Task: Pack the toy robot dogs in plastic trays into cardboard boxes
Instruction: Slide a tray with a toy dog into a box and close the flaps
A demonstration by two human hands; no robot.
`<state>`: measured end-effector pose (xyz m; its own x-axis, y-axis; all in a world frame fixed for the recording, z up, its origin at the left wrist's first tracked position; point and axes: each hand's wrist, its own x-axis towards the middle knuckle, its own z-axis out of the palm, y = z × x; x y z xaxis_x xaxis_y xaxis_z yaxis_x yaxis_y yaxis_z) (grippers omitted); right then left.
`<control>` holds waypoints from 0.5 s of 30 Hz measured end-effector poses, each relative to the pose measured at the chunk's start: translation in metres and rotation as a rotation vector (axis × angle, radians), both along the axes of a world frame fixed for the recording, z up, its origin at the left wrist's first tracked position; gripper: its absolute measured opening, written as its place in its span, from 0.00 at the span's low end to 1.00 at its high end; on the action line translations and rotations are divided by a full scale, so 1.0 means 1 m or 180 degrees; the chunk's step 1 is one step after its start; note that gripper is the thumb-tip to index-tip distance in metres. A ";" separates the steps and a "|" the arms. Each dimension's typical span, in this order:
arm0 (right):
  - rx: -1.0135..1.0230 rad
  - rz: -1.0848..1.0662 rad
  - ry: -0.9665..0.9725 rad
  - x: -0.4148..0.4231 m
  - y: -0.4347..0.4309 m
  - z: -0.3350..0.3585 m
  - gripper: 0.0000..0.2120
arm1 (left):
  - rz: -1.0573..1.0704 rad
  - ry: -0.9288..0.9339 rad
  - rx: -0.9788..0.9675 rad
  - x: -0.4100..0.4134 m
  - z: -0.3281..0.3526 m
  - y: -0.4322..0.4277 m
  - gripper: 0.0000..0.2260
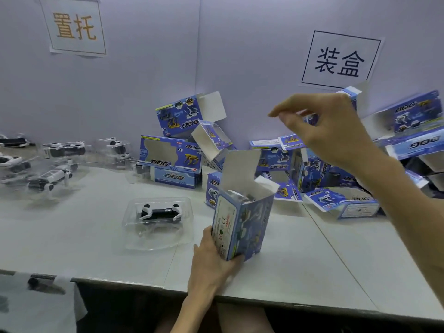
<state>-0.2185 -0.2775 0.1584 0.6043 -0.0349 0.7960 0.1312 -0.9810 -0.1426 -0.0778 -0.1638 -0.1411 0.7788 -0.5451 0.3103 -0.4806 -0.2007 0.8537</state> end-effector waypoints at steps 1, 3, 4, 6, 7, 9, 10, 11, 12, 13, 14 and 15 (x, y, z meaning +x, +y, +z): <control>0.0116 -0.0023 -0.0005 -0.002 -0.004 0.000 0.09 | -0.0003 0.0039 0.0045 0.001 0.000 0.000 0.40; 0.0214 -0.0089 0.0078 -0.003 -0.010 -0.004 0.09 | -0.0025 0.0083 0.0129 0.002 0.000 -0.001 0.41; 0.0259 -0.0106 0.0124 -0.003 -0.013 -0.006 0.09 | -0.0045 0.0058 0.0184 0.002 0.000 -0.001 0.41; 0.0400 -0.0075 0.0190 -0.001 -0.018 -0.009 0.10 | -0.0100 -0.0049 0.0335 0.001 0.001 -0.001 0.42; 0.0496 -0.0024 0.0219 0.000 -0.020 -0.009 0.12 | -0.0139 -0.0100 0.0407 0.001 0.001 -0.001 0.43; 0.0720 0.0149 0.0311 0.007 -0.024 -0.011 0.20 | -0.0241 -0.0174 0.0513 0.001 0.002 -0.001 0.44; 0.0787 0.0225 0.0394 0.011 -0.025 -0.013 0.22 | -0.0297 -0.0201 0.0555 0.001 0.002 -0.001 0.43; 0.0790 0.0248 0.0527 0.017 -0.026 -0.017 0.23 | -0.0354 -0.0222 0.0591 0.001 0.002 -0.001 0.42; 0.0746 0.0211 0.0726 0.025 -0.026 -0.023 0.23 | -0.0408 -0.0240 0.0624 0.001 0.003 -0.001 0.41; 0.0691 0.0137 0.1004 0.034 -0.027 -0.032 0.23 | -0.0457 -0.0261 0.0650 0.001 0.003 -0.001 0.40; 0.0636 0.0027 0.1362 0.043 -0.028 -0.045 0.23 | -0.0505 -0.0276 0.0667 0.001 0.004 0.000 0.40; 0.0562 -0.0140 0.1775 0.053 -0.030 -0.061 0.23 | -0.0553 -0.0278 0.0666 0.001 0.004 0.001 0.40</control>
<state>-0.1660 -0.3070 0.0970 0.9251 -0.1727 0.3381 -0.0509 -0.9389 -0.3403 -0.0765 -0.1633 -0.1368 0.6434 -0.7273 0.2388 -0.5930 -0.2763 0.7563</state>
